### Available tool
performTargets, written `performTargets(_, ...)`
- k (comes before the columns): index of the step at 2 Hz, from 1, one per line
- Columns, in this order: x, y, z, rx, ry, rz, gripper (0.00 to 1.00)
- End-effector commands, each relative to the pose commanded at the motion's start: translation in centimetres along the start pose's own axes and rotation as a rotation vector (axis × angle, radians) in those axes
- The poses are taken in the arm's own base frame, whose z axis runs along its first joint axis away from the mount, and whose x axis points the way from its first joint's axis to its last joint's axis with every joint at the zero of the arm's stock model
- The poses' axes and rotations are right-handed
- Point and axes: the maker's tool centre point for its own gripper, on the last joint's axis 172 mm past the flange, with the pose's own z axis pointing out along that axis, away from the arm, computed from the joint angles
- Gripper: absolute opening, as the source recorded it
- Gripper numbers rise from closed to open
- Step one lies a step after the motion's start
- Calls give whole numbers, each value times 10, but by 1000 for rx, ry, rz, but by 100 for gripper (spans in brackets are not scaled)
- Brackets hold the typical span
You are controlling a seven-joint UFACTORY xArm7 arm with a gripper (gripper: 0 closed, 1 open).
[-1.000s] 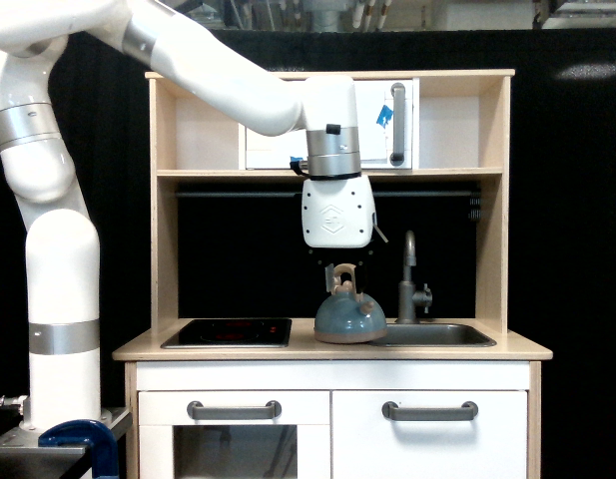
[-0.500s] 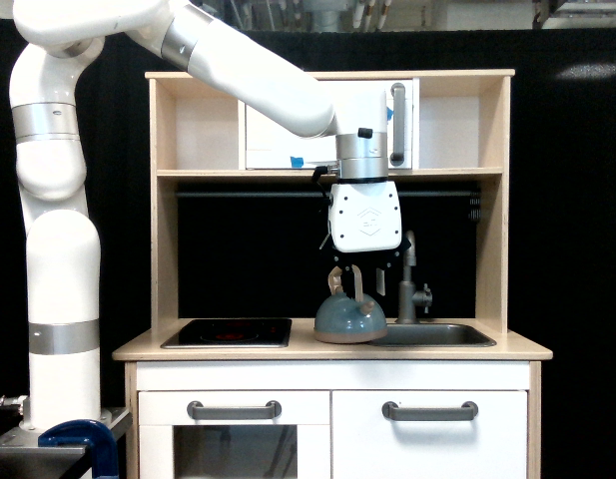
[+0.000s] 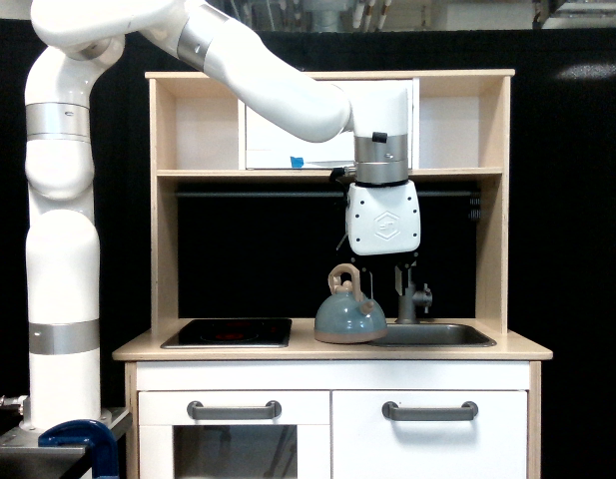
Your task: Place the teapot on the stove
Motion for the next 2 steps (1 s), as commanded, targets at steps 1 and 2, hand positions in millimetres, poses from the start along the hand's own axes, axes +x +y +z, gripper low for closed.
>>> performTargets(1, 9, 16, 5, -169, -175, -274, 100)
performTargets(2, 8, 29, 3, -45, -17, -130, 100)
